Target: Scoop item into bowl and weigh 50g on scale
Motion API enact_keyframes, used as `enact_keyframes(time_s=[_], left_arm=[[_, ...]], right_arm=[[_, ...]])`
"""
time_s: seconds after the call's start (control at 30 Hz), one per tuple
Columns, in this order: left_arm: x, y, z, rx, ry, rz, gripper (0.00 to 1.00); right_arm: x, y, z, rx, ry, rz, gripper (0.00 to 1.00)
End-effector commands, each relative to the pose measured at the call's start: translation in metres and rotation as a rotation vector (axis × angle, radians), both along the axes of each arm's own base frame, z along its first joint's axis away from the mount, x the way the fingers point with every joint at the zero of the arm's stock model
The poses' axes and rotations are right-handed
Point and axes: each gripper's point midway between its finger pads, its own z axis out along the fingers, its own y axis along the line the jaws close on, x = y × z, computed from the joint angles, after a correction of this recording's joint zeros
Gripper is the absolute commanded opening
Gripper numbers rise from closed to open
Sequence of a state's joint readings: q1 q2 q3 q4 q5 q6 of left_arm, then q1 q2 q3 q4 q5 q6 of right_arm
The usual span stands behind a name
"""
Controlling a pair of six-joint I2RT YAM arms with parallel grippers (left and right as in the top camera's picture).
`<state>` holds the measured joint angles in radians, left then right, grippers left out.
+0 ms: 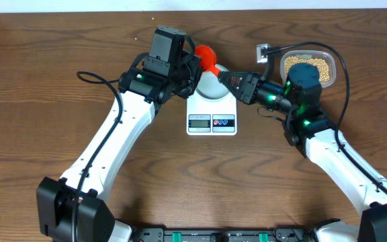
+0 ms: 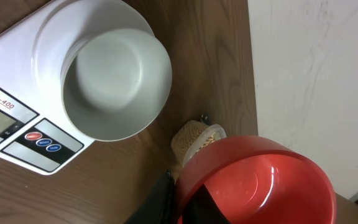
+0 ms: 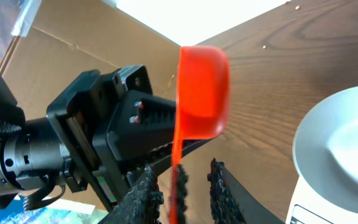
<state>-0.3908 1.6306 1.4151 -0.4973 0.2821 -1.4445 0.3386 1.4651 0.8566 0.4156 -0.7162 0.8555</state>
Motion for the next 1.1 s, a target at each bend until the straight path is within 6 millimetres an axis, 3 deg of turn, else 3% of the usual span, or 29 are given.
enact_keyframes(time_s=[0.0,0.7,0.77,0.83,1.07], left_arm=[[0.0034,0.0011,-0.0021,0.002,0.008,0.018,0.08],[0.0032,0.0012,-0.0023,0.003,0.009,0.017,0.07],[0.0033,0.0012,-0.0022,0.002,0.008,0.017,0.07],[0.0032,0.0012,-0.0023,0.003,0.009,0.017,0.07],[0.0032,0.0012,-0.0023,0.003,0.008,0.017,0.09]], right_arm=[[0.0013,0.0026,0.0091,0.004,-0.023,-0.008,0.27],[0.0071,-0.0012,0.0085,0.0,-0.02,-0.047,0.17],[0.0072,-0.0012,0.0084,0.0,-0.021,-0.047,0.13],[0.0072,-0.0012,0.0084,0.0,-0.021,-0.047,0.02],[0.0093,-0.0026,0.0081,-0.003,-0.022,-0.062,0.01]])
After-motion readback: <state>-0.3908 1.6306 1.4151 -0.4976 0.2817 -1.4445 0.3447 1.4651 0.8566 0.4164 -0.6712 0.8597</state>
